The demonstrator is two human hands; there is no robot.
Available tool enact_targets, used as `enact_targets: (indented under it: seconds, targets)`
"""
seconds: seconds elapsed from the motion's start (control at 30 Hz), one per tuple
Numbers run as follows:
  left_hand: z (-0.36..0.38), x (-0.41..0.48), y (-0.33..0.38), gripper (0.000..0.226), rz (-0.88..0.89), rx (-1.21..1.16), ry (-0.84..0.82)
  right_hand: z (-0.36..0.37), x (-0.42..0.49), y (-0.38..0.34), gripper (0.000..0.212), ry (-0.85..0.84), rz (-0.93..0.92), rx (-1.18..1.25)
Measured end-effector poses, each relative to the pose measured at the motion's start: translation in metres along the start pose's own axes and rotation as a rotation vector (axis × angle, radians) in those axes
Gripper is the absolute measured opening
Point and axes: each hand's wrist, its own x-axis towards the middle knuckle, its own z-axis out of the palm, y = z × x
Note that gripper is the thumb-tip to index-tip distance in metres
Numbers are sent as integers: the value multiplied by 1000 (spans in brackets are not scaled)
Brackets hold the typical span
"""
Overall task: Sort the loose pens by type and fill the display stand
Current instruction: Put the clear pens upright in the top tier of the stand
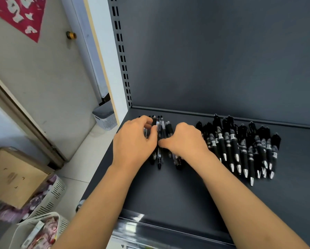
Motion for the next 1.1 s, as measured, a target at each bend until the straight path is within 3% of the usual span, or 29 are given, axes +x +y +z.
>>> enact_targets:
  seconds: [0.1,0.2,0.37,0.53,0.67,0.83,0.97,1.1]
  targets:
    - [2,1,0,17,51,-31,32,-11,-2,2,32,-170,35,62]
    - [5,3,6,17,155,-88,17,-24,-3,8,34,-181,6,194]
    - [-10,12,49,16,6,-648,-21,-50,-21,13,23,-114,-119,755]
    - [-27,17,138,31,-89,-978,-271,-106,-81,42,27,-169,-257,1193]
    - [-14,1,233,38,-49,-1083,-552,-169,-127,104,25,-37,-290,1212]
    - [24,-29,358,38,158,-1072,-901,-246,-187,222,21,129,-252,1080]
    - [59,-60,451,36,233,-1144,-859,-302,-221,314,20,389,-111,1099]
    - [95,-78,523,17,273,-1168,-617,-345,-234,382,21,579,-19,1009]
